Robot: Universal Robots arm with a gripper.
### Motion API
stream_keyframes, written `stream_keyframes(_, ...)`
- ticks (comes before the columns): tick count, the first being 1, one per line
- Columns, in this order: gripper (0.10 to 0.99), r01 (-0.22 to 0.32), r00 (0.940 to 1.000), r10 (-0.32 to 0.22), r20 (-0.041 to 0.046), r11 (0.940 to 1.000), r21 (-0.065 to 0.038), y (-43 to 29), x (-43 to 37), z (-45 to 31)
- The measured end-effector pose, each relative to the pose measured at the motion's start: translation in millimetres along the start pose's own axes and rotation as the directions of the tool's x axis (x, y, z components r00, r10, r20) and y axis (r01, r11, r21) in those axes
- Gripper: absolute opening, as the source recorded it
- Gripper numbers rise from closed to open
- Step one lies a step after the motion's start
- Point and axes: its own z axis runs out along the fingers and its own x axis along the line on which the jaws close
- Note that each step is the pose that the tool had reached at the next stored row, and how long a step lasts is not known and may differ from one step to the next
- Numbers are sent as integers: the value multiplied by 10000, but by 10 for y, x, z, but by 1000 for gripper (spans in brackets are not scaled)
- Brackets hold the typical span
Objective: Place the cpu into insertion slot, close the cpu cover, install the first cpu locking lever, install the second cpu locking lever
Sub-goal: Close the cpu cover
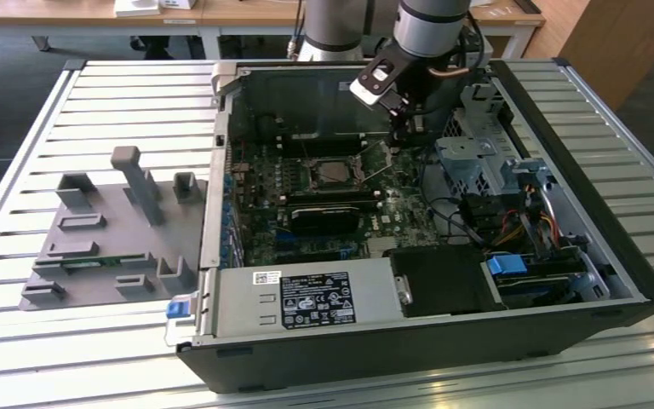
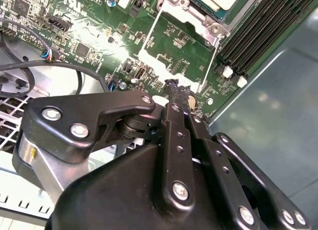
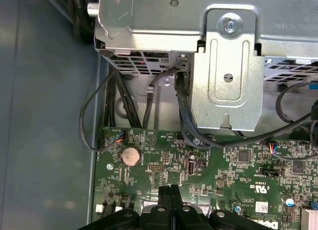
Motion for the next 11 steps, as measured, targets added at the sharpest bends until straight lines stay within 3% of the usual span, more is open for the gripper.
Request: stream_keyframes(11,106,2,9999,-2,116,10000,10,75,39,32)
